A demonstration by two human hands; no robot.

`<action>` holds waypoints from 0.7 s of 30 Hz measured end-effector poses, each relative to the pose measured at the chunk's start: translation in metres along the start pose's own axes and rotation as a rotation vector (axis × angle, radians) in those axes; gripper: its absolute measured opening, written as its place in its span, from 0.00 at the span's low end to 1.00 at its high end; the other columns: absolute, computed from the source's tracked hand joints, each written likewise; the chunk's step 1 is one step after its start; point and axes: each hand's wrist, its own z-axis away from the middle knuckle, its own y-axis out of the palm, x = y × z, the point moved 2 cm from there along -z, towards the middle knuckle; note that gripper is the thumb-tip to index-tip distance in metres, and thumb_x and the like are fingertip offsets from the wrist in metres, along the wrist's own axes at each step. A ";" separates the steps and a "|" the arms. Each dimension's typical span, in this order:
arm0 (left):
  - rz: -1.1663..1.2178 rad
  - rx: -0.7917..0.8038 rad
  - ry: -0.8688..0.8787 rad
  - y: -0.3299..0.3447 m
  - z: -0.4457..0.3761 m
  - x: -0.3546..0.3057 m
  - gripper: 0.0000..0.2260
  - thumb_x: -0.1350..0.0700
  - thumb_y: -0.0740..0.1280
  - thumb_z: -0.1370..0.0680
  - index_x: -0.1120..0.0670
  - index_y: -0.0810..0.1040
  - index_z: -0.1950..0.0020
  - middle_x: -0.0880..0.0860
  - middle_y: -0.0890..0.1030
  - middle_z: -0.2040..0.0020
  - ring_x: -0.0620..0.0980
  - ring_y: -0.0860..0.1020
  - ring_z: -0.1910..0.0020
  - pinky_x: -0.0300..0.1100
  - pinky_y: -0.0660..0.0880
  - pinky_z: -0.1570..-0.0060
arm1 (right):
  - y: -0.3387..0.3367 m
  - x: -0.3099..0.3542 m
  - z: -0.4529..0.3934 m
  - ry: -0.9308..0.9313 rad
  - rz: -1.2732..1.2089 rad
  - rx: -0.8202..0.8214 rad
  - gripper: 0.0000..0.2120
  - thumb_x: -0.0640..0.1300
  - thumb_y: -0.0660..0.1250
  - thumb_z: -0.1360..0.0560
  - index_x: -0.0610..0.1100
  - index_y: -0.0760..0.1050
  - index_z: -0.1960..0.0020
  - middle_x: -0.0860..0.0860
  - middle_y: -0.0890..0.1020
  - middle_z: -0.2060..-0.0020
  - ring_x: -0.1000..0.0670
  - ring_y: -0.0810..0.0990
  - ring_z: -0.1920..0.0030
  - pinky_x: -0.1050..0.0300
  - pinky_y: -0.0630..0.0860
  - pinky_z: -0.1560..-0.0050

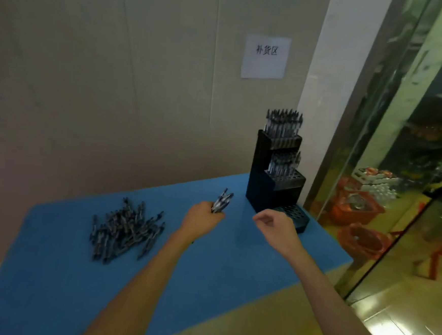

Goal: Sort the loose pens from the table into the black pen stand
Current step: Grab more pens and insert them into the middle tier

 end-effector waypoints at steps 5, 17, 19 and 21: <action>0.000 -0.005 -0.008 0.063 -0.011 -0.059 0.17 0.51 0.68 0.21 0.51 0.64 0.65 0.50 0.66 0.70 0.48 0.65 0.72 0.44 0.63 0.65 | -0.065 -0.046 -0.009 -0.031 -0.004 0.009 0.06 0.43 0.69 0.21 0.50 0.84 0.51 0.57 0.84 0.54 0.58 0.82 0.52 0.59 0.79 0.48; -0.103 -0.234 -0.055 0.141 -0.057 -0.167 0.07 0.50 0.64 0.23 0.52 0.73 0.58 0.53 0.78 0.63 0.54 0.77 0.63 0.42 0.67 0.69 | -0.148 -0.090 -0.066 -0.150 -0.067 0.060 0.06 0.42 0.69 0.22 0.50 0.84 0.51 0.59 0.84 0.56 0.62 0.81 0.54 0.70 0.74 0.54; -0.114 -0.248 -0.072 0.144 -0.068 -0.169 0.06 0.50 0.64 0.24 0.52 0.73 0.57 0.53 0.78 0.62 0.56 0.78 0.61 0.43 0.68 0.68 | -0.148 -0.093 -0.080 -0.161 -0.090 0.075 0.06 0.42 0.69 0.23 0.51 0.84 0.52 0.59 0.84 0.57 0.62 0.81 0.55 0.69 0.74 0.54; -0.133 -0.269 -0.093 0.146 -0.082 -0.170 0.06 0.50 0.63 0.24 0.52 0.73 0.57 0.53 0.78 0.61 0.56 0.77 0.61 0.42 0.67 0.68 | -0.146 -0.095 -0.096 -0.186 -0.114 0.092 0.05 0.44 0.70 0.23 0.51 0.84 0.53 0.59 0.85 0.58 0.63 0.81 0.56 0.67 0.75 0.54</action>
